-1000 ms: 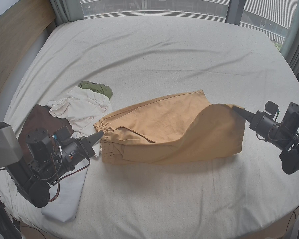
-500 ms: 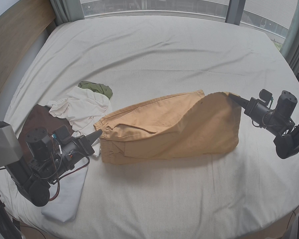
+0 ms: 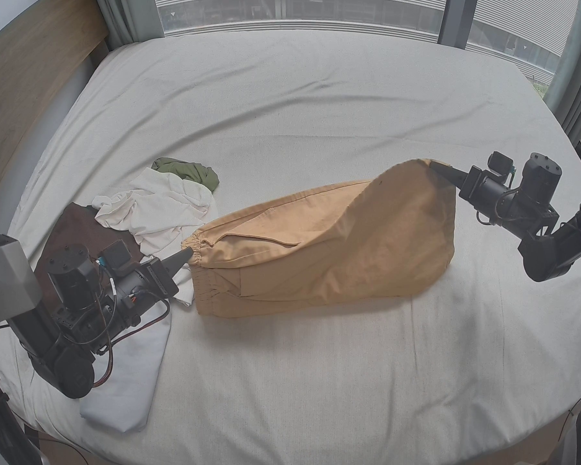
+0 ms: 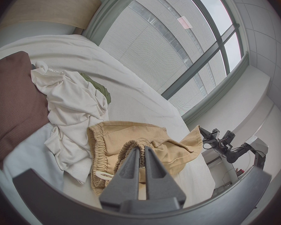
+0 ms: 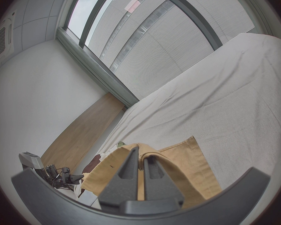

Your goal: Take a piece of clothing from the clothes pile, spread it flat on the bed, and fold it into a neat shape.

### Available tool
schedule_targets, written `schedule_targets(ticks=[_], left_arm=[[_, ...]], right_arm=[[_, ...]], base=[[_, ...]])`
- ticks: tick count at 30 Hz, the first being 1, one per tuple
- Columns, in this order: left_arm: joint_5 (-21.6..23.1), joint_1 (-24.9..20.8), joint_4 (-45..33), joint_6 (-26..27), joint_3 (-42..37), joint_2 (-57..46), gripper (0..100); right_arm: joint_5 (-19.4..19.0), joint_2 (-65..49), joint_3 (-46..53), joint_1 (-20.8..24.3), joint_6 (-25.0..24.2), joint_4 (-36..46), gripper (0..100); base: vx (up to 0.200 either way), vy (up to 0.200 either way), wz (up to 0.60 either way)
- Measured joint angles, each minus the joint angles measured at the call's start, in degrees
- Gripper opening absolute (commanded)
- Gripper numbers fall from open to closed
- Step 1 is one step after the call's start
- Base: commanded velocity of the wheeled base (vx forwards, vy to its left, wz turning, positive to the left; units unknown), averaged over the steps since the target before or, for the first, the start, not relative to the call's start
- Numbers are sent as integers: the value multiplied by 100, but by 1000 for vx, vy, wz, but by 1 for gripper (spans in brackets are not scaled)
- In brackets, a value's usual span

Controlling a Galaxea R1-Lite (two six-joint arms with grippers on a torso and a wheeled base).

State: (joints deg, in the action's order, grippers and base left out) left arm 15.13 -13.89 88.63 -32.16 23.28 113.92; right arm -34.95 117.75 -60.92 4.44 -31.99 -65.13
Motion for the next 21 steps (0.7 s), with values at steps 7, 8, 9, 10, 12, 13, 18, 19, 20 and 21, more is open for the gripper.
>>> schedule_targets(ticks=[7,8,9,10,12,13,18,19,20,21], left_arm=[[0,113,2,-11,85,39,0],[0,116,2,-11,88,41,0],[0,121,0,-9,96,46,0],[0,124,2,-9,100,46,0],[0,132,5,-9,111,49,0],[0,133,5,-9,113,49,0],[0,140,5,-9,122,50,0],[0,143,5,-9,119,50,0],[0,155,5,-9,119,50,0],[4,165,2,-7,119,50,0]], right_arm=[[2,179,-474,11,0,374,0],[0,193,-538,16,-2,443,0],[2,205,-619,22,0,525,0],[2,218,-713,33,0,623,0],[6,240,-851,41,5,766,0],[15,251,-906,44,5,807,0],[24,323,-1150,55,9,1005,0],[24,343,-1209,60,11,1056,0],[27,363,-1253,62,13,1081,0],[28,384,-1292,66,18,1100,0]], base=[[0,0,0],[0,0,0],[0,0,0],[0,0,0],[0,0,0],[0,0,0],[0,0,0],[0,0,0],[0,0,0],[0,0,0]])
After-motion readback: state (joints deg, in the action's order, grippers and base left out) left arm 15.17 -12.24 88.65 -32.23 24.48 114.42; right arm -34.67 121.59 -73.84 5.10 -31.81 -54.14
